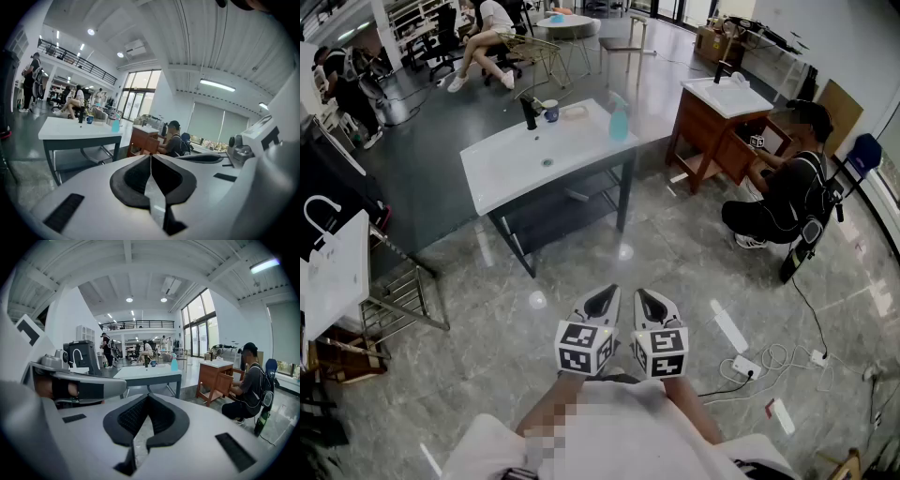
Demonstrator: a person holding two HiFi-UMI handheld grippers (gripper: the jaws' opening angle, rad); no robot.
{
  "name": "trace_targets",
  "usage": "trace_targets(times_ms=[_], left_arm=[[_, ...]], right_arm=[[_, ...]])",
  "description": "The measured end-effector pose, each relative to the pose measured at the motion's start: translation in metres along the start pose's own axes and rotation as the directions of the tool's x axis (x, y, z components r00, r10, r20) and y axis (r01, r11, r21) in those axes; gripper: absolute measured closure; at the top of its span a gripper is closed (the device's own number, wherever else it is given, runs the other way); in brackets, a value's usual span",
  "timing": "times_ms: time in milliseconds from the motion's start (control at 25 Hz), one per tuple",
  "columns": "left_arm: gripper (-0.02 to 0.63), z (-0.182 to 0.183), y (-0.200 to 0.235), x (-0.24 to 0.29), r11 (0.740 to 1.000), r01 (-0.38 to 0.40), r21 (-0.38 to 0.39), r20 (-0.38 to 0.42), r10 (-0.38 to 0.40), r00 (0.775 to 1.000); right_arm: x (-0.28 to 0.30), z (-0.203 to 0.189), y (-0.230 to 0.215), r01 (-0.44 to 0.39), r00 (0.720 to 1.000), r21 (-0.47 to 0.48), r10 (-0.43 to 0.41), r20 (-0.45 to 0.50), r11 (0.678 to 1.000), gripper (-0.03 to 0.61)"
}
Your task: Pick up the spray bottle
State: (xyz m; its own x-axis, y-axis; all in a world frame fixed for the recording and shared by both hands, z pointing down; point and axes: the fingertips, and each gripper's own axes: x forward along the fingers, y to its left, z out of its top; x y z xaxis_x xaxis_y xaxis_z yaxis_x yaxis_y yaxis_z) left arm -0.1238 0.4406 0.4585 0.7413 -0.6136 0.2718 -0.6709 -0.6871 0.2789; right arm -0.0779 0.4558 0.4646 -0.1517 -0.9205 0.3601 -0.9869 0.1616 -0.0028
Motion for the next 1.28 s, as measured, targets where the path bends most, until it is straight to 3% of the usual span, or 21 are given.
trace_targets(times_ms=[240,760,1280], left_arm=[[0.588,0.004,-0.001,-0.003,1.000,0.003,0.009,0.010,-0.003,1.000],[0.588,-0.001,-0.008,0.000,1.000,0.014,0.016,0.000,-0.014,1.000],[0.588,0.008,0.022,0.032,1.000,0.025,-0.003,-0.011,-0.025,1.000]], right_arm=[[-0.001,0.003,0.005,-0.003,1.000,-0.010,0.003,0.008,1.000,0.552],[-0.005,0.003,0.001,-0.015,0.999,0.062,0.013,0.030,0.998,0.551],[0.033,0.013,-0.011,0.006,1.000,0.051,-0.007,0.020,0.999,0.551]])
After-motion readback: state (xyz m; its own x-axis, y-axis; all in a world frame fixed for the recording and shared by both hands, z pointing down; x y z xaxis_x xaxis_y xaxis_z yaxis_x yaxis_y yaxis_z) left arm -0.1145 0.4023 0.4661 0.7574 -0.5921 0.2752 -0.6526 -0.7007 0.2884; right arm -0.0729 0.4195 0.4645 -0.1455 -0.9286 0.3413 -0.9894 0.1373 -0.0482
